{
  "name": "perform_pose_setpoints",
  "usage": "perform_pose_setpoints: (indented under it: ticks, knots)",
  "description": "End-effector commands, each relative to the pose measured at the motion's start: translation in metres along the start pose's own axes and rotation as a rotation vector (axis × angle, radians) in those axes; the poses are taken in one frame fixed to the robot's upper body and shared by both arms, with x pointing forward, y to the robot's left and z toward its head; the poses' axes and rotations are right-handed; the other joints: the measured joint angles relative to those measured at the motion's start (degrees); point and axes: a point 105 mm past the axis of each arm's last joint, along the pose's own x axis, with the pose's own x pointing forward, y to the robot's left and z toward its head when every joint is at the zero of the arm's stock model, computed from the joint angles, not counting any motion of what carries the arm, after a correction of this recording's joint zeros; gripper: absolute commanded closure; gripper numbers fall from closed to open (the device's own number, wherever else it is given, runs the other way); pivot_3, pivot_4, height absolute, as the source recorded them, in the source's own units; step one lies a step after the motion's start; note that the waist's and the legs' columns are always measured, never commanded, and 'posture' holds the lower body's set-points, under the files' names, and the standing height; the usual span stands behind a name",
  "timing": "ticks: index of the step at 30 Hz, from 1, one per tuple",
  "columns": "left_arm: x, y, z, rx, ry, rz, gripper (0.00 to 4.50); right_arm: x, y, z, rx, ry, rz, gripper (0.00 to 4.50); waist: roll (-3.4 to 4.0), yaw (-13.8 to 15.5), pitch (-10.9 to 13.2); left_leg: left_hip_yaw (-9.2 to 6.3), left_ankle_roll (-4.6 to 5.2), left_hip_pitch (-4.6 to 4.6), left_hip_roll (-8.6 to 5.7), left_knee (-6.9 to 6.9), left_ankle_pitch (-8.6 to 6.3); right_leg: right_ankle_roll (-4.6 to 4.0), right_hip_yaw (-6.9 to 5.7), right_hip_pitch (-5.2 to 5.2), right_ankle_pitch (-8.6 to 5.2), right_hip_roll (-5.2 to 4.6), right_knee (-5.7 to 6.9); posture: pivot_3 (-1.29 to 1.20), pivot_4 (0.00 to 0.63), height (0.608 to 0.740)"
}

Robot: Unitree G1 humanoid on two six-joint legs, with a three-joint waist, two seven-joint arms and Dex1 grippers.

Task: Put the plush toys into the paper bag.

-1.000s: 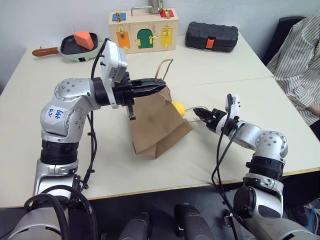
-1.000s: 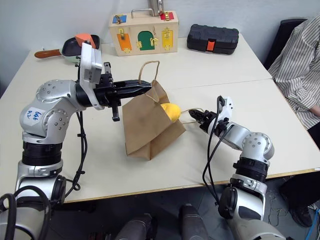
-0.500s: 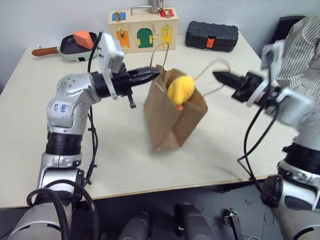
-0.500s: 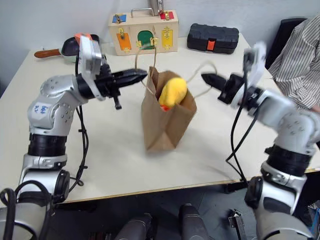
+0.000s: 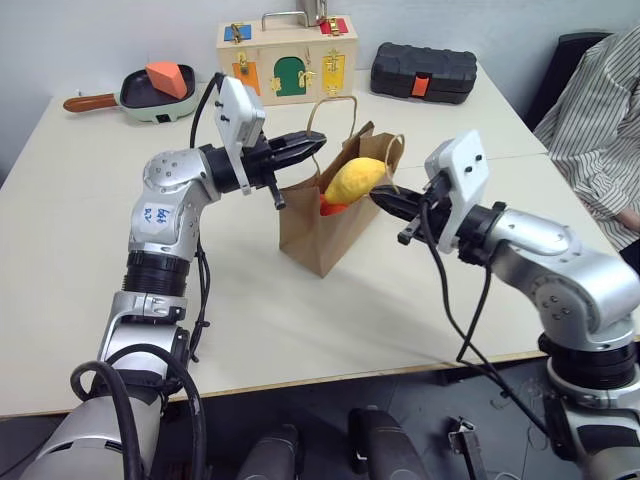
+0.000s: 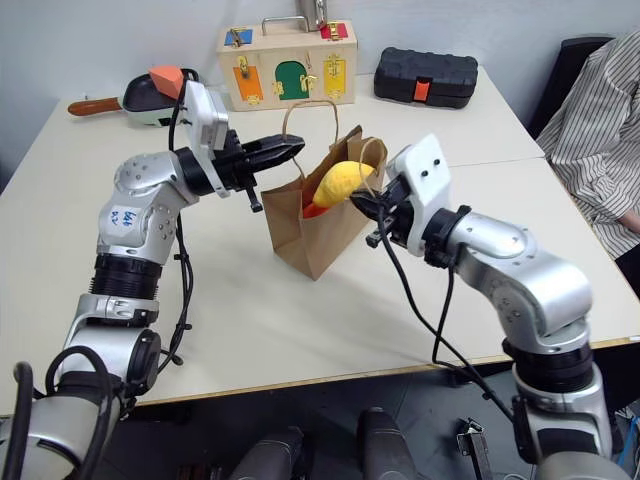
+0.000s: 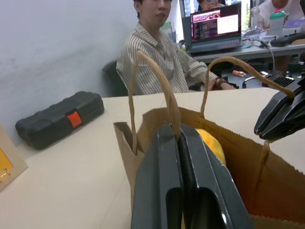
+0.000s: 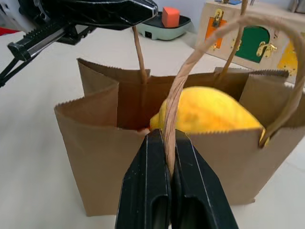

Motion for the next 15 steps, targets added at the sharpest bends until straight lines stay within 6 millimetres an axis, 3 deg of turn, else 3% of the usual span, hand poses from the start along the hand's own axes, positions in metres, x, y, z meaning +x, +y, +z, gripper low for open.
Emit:
perform_pose_setpoints:
  ticks: [1,4,9,12,14,15]
  knots:
    - [-0.008,0.007,0.010,0.026,-0.017,0.042,4.50,-0.002,-0.006,0.028,-0.008,-0.149,-0.033,4.28,0.00,0.00,0.00,0.00,0.00,0.00,0.00,0.00,0.00,0.00,0.00,0.00,0.00,0.00,0.00,0.00,0.150,0.740]
    - [-0.017,0.008,0.014,0.000,-0.025,0.053,3.88,-0.003,-0.006,0.036,0.038,-0.194,0.002,3.60,0.00,0.00,0.00,-0.02,0.00,0.00,0.00,-0.01,0.00,0.00,-0.01,0.01,0.00,0.00,-0.01,0.00,0.150,0.740]
    - [-0.037,0.005,0.033,-0.046,-0.052,0.063,2.27,-0.013,0.001,0.046,0.038,-0.217,0.099,1.80,0.00,-0.03,0.00,-0.06,0.00,0.01,0.01,0.00,0.00,0.00,-0.03,0.01,0.00,0.00,-0.05,0.00,0.150,0.740]
    - [-0.055,-0.009,0.045,-0.101,-0.048,0.038,1.30,-0.024,-0.001,0.045,-0.002,-0.182,0.116,0.69,0.01,-0.03,0.00,-0.08,0.00,0.00,0.01,-0.02,0.00,0.00,-0.02,0.03,0.00,-0.01,-0.09,0.00,0.150,0.740]
    - [-0.067,-0.024,0.041,-0.120,0.002,0.018,0.69,-0.032,-0.003,0.043,-0.032,-0.149,0.122,0.02,0.01,-0.01,0.00,-0.09,0.00,0.01,0.02,-0.06,0.00,0.00,-0.01,0.03,0.00,0.00,-0.11,0.00,0.150,0.740]
    - [-0.072,-0.030,0.035,-0.116,0.041,0.023,0.35,-0.036,-0.003,0.041,-0.046,-0.131,0.131,0.00,0.01,0.01,0.00,-0.09,0.00,0.05,0.03,-0.10,0.00,0.00,-0.01,0.04,0.00,0.00,-0.11,0.00,0.150,0.740]
